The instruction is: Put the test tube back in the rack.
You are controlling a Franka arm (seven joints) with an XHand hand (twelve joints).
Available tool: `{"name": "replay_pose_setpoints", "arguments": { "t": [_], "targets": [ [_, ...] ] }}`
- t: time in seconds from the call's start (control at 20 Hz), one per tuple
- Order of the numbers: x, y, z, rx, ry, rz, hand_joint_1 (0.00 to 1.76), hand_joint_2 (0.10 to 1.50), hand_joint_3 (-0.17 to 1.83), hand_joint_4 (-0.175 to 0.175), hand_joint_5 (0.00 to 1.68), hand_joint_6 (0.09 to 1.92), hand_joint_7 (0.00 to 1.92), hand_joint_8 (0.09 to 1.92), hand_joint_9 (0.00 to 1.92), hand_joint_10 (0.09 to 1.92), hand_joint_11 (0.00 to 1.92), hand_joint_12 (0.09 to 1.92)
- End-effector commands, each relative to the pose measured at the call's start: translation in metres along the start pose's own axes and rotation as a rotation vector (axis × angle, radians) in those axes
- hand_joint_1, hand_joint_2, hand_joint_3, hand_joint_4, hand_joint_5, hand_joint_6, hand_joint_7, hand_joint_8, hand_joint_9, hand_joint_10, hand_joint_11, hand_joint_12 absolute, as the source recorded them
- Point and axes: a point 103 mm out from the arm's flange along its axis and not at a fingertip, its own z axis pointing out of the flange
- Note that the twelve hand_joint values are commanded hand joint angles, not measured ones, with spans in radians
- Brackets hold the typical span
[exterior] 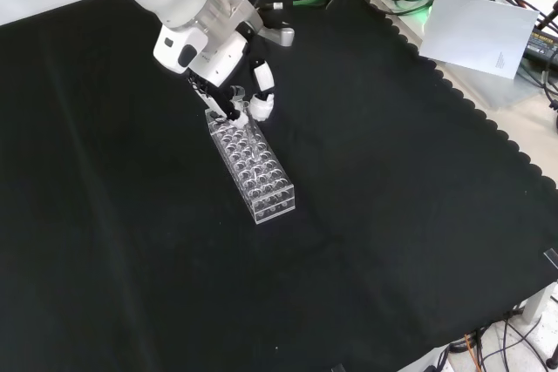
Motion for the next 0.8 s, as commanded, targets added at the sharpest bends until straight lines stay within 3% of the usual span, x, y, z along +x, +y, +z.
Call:
{"name": "replay_pose_setpoints", "arguments": {
  "t": [0.05,0.8],
  "targets": [
    [-0.0003,0.0012,0.0041,0.004,0.002,-0.003,1.34,0.6,0.68,-0.175,1.46,0.09,1.46,0.6,1.65,0.63,1.4,1.0],
    [-0.002,0.006,0.0113,0.016,0.008,-0.004,1.34,0.6,0.68,-0.175,1.47,0.09,1.46,0.6,1.65,0.63,1.4,1.0]
  ]
}}
